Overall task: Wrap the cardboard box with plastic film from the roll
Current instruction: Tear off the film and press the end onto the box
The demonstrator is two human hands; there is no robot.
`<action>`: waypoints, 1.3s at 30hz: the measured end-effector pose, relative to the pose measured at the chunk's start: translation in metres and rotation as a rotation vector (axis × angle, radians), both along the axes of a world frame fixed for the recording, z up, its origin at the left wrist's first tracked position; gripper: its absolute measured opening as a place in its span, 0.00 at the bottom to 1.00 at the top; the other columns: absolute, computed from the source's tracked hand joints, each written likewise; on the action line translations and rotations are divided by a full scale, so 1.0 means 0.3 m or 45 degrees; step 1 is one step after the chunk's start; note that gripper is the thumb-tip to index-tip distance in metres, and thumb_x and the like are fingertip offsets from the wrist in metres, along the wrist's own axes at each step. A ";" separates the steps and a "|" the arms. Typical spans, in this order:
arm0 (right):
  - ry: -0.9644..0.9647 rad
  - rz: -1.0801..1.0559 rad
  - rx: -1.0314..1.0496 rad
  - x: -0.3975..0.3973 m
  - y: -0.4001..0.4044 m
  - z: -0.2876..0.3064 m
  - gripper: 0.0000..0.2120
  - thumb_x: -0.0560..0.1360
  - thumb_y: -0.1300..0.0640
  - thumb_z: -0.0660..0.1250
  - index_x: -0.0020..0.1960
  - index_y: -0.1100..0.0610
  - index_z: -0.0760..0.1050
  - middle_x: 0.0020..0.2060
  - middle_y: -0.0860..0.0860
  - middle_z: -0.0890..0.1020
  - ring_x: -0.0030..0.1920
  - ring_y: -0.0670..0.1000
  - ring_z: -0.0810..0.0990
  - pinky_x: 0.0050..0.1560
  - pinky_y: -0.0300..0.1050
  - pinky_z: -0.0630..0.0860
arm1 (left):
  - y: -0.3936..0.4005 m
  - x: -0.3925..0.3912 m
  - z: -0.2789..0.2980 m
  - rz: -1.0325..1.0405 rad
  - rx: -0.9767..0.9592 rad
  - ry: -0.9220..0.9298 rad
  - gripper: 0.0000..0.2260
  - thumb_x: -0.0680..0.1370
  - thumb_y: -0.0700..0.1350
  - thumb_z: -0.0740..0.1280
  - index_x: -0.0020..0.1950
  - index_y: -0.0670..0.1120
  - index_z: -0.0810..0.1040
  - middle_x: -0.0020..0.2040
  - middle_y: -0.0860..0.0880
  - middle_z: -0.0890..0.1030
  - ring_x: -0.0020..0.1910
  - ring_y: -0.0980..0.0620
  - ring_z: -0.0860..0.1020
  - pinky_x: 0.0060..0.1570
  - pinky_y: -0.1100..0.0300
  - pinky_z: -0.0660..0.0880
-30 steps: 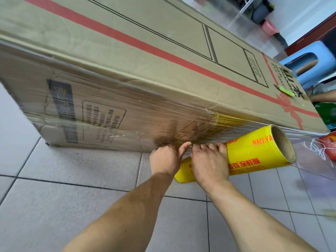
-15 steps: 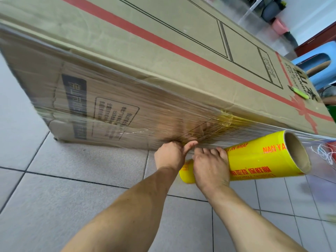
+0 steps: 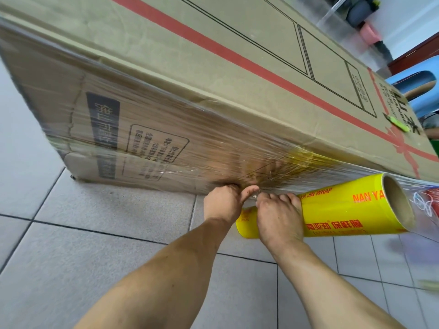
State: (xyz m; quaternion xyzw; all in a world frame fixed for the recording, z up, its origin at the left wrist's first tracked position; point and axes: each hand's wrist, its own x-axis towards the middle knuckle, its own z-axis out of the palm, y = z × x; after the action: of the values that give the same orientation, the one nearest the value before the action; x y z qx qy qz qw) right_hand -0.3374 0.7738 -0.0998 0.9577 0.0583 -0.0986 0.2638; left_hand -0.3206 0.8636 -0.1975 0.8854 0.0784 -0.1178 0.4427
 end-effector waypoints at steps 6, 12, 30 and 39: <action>-0.013 -0.031 0.024 -0.001 -0.018 -0.003 0.14 0.83 0.58 0.53 0.62 0.49 0.74 0.56 0.48 0.82 0.62 0.52 0.76 0.70 0.48 0.57 | -0.008 -0.007 -0.018 0.001 -0.014 -0.026 0.34 0.81 0.73 0.58 0.48 0.45 0.87 0.52 0.42 0.90 0.55 0.39 0.86 0.48 0.52 0.78; 0.098 -0.090 -0.002 0.018 0.007 -0.023 0.19 0.81 0.59 0.52 0.70 0.52 0.71 0.63 0.49 0.78 0.67 0.52 0.73 0.75 0.50 0.53 | -0.005 -0.002 -0.006 -0.044 0.108 0.019 0.35 0.84 0.73 0.57 0.51 0.44 0.87 0.54 0.42 0.89 0.57 0.39 0.86 0.48 0.54 0.75; 0.034 -0.066 0.030 -0.002 -0.010 -0.075 0.15 0.83 0.56 0.55 0.66 0.51 0.74 0.59 0.49 0.80 0.64 0.53 0.73 0.73 0.51 0.52 | -0.031 -0.028 -0.049 0.003 0.208 -0.165 0.34 0.85 0.71 0.58 0.43 0.44 0.87 0.44 0.42 0.90 0.48 0.40 0.88 0.42 0.55 0.71; 0.002 -0.025 0.011 -0.008 -0.023 -0.101 0.10 0.81 0.55 0.60 0.58 0.51 0.78 0.53 0.50 0.82 0.60 0.54 0.76 0.71 0.52 0.57 | -0.014 0.012 -0.065 0.004 0.034 0.234 0.38 0.79 0.77 0.55 0.51 0.45 0.87 0.53 0.42 0.89 0.57 0.41 0.87 0.48 0.54 0.77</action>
State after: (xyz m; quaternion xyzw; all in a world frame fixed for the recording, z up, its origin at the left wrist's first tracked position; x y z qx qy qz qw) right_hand -0.3399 0.7670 -0.1299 0.9593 0.0495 -0.1017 0.2586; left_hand -0.3169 0.8595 -0.2170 0.8765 0.1219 -0.1968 0.4220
